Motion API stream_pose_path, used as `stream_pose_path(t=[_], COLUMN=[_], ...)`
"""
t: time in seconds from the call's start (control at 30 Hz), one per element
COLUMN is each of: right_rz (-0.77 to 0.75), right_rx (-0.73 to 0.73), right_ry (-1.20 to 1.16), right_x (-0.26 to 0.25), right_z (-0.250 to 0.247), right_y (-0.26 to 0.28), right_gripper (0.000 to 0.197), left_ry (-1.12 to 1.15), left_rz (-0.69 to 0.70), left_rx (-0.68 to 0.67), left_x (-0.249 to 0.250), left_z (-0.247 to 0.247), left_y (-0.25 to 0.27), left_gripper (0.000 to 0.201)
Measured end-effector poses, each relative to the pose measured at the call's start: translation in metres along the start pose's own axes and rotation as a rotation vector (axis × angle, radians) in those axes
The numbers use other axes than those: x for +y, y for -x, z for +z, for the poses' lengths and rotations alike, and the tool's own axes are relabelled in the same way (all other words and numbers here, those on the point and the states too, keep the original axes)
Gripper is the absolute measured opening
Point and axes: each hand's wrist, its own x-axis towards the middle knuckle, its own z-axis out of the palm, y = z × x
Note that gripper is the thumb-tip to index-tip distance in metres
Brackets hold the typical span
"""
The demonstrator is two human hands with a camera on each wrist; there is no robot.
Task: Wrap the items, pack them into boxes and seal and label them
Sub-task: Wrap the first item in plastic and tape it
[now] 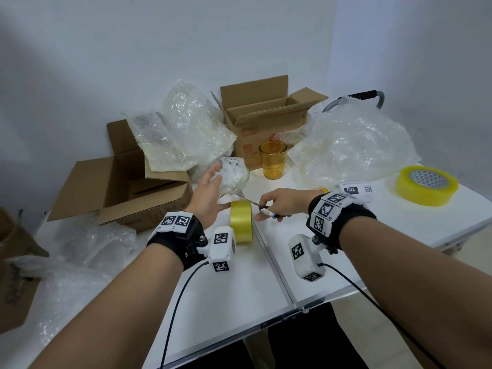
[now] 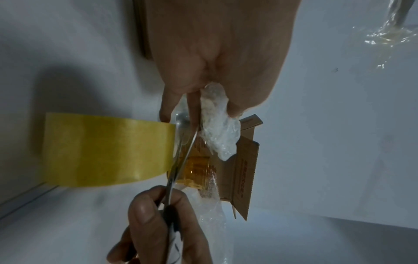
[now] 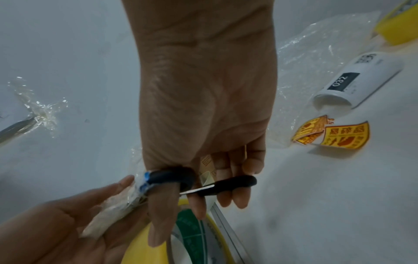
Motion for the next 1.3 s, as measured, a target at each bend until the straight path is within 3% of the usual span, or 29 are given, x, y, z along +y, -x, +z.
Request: stream_pose_path(t=[0.23, 0.47, 0.63, 0.83, 0.97, 1.03, 1.17, 1.3], right_rz=[0.0, -0.006, -0.028, -0.029, -0.008, -0.004, 0.005, 0.014], right_rx=[0.031, 0.051, 0.089, 0.091, 0.087, 0.094, 0.094, 0.086], right_ry=[-0.112, -0.11, -0.109, -0.113, -0.119, -0.116, -0.128, -0.135], right_x=[0.004, 0.003, 0.006, 0.005, 0.004, 0.003, 0.002, 0.0], right_z=[0.009, 0.011, 0.015, 0.016, 0.015, 0.015, 0.014, 0.015], right_y=[0.0, 0.002, 0.002, 0.003, 0.002, 0.001, 0.0, 0.0], right_gripper=[0.041, 0.037, 0.04, 0.03, 0.035, 0.037, 0.036, 0.034], left_ry=[0.066, -0.1, -0.239, -0.083, -0.045, -0.016, -0.251, -0.374], left_rz=[-0.072, -0.04, 0.083, 0.134, 0.186, 0.153, 0.118, 0.061], left_rx=[-0.028, -0.09, -0.037, 0.127, 0.309, 0.298, 0.252, 0.229], left_x=[-0.005, -0.011, -0.013, -0.023, -0.031, -0.031, -0.041, -0.04], left_z=[0.003, -0.004, -0.001, -0.001, -0.006, -0.006, -0.015, -0.023], left_y=[0.008, 0.005, 0.003, 0.01, 0.01, 0.006, -0.006, 0.018], left_gripper=[0.061, 0.096, 0.094, 0.085, 0.079, 0.081, 0.076, 0.066])
